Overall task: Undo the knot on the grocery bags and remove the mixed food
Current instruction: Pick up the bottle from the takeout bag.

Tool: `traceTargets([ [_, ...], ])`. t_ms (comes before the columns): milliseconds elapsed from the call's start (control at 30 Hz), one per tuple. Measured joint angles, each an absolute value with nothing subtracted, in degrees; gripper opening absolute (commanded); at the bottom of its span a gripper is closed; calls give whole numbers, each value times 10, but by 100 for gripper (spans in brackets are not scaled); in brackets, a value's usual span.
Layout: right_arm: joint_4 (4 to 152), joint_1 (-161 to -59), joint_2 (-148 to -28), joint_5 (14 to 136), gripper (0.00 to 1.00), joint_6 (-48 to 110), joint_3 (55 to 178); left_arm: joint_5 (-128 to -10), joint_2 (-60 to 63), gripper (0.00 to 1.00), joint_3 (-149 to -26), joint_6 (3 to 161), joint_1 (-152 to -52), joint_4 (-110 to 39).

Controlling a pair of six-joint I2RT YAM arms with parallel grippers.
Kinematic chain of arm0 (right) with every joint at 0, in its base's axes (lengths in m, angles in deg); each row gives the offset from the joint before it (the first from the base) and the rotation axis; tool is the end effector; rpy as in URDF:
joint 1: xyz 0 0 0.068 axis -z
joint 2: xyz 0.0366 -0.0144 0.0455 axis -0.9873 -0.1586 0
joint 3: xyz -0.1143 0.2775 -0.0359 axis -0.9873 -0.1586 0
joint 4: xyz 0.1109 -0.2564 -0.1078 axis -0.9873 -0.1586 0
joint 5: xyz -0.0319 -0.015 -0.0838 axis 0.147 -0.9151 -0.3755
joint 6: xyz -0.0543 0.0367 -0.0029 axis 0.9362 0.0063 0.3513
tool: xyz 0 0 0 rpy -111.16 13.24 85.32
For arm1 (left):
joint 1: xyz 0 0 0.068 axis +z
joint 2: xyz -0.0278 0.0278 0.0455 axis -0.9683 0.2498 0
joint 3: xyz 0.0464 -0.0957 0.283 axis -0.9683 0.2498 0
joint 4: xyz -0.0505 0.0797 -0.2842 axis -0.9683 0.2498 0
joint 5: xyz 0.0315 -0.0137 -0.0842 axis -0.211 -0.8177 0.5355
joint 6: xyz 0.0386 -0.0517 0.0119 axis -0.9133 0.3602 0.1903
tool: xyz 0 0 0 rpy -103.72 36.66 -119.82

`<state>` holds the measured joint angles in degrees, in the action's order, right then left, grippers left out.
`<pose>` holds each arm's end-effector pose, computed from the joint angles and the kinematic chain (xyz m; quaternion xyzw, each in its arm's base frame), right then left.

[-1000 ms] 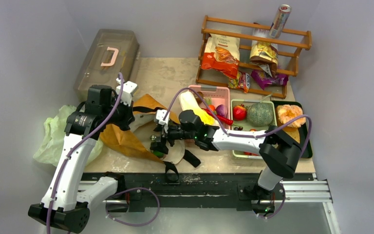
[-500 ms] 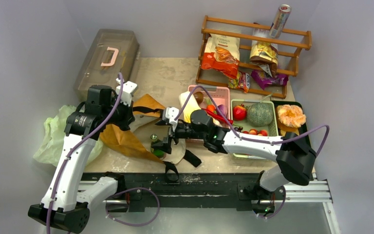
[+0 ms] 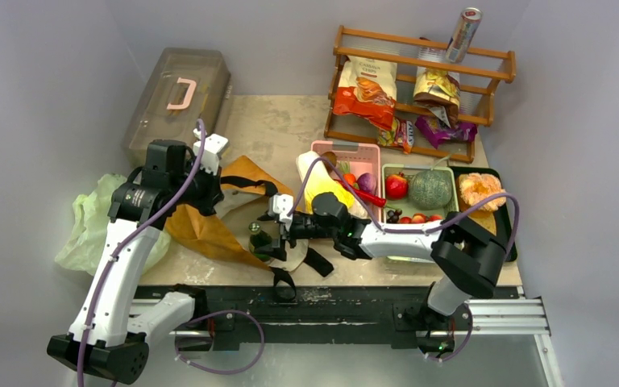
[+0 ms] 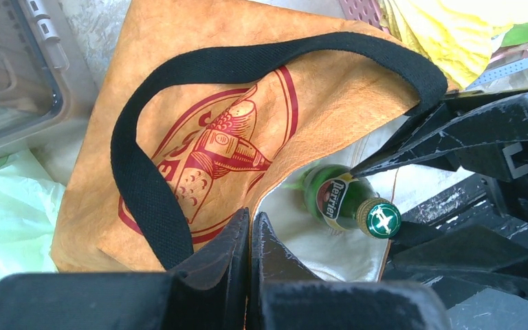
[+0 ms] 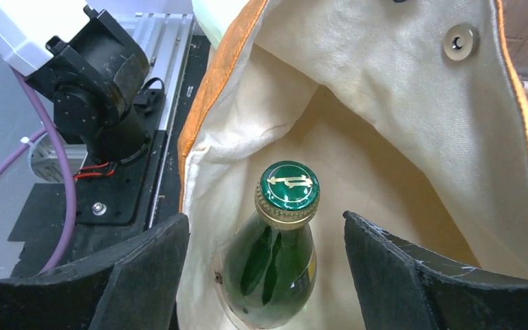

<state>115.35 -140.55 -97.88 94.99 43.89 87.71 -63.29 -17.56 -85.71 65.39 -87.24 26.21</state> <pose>0.1771 0.3494 0.2395 -0.5261 0.5257 0.4481 0.4960 0.1996 -0.0540 0.3987 0.1792 0.9018 -0.1317 0.3705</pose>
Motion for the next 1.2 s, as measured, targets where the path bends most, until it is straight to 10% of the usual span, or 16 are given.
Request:
traceTargets([
  [700, 1308, -1406, -1061, 957, 56, 434, 872, -631, -191, 0, -855, 654, -872, 263],
  [1067, 1314, -1409, -1063, 958, 1, 423, 888, -630, -192, 0, -853, 654, -872, 263],
  [1200, 1309, -1409, -1064, 958, 0, 423, 892, -630, -193, 0, -852, 654, -872, 263],
])
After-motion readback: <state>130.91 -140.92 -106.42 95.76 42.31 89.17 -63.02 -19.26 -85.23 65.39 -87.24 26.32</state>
